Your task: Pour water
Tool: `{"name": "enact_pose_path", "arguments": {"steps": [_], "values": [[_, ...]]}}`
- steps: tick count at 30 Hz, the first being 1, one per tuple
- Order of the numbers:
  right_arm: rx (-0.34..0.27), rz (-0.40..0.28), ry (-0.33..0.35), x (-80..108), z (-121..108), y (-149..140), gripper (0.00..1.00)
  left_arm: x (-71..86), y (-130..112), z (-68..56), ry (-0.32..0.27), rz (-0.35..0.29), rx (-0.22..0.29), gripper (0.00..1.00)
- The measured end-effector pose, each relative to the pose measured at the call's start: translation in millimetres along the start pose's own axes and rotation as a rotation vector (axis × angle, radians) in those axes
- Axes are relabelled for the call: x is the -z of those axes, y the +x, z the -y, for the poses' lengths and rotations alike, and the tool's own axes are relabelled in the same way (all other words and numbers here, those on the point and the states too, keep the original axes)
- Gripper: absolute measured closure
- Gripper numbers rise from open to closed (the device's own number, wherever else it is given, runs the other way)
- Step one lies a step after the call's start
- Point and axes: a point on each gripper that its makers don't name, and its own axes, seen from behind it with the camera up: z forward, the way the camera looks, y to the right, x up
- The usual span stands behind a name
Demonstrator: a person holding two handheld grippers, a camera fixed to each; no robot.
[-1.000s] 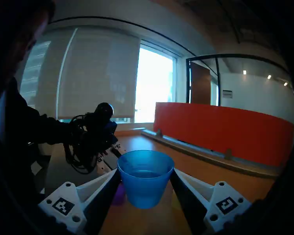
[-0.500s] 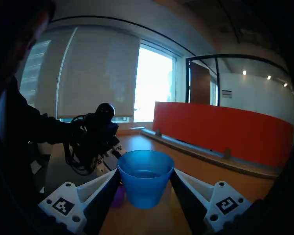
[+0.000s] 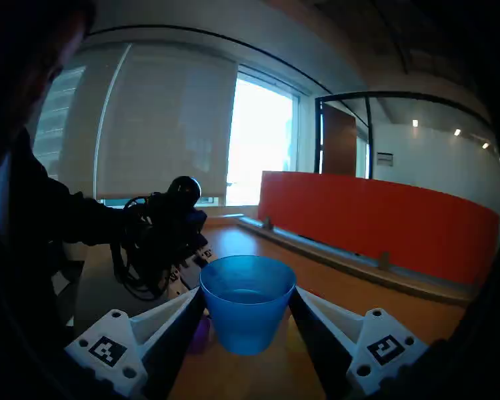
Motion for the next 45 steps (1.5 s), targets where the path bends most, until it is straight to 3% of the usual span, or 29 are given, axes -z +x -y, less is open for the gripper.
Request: {"name": "enact_pose_path", "arguments": {"steps": [26,38,45], "values": [[0.0,0.0,-0.009,3.4,-3,-2,0.11,-19.6,5,-3.3,-0.007,0.021,-0.015,0.1],[0.0,-0.003,-0.008,3.4,-3,-1,0.11,-16.3,8,-6.2,-0.019,-0.001,0.011,0.12],[0.0,-0.004,-0.005,2.4,-1,0,0.11,-5.6,15,-2.7,0.002,-0.027,0.023,0.13]]}}
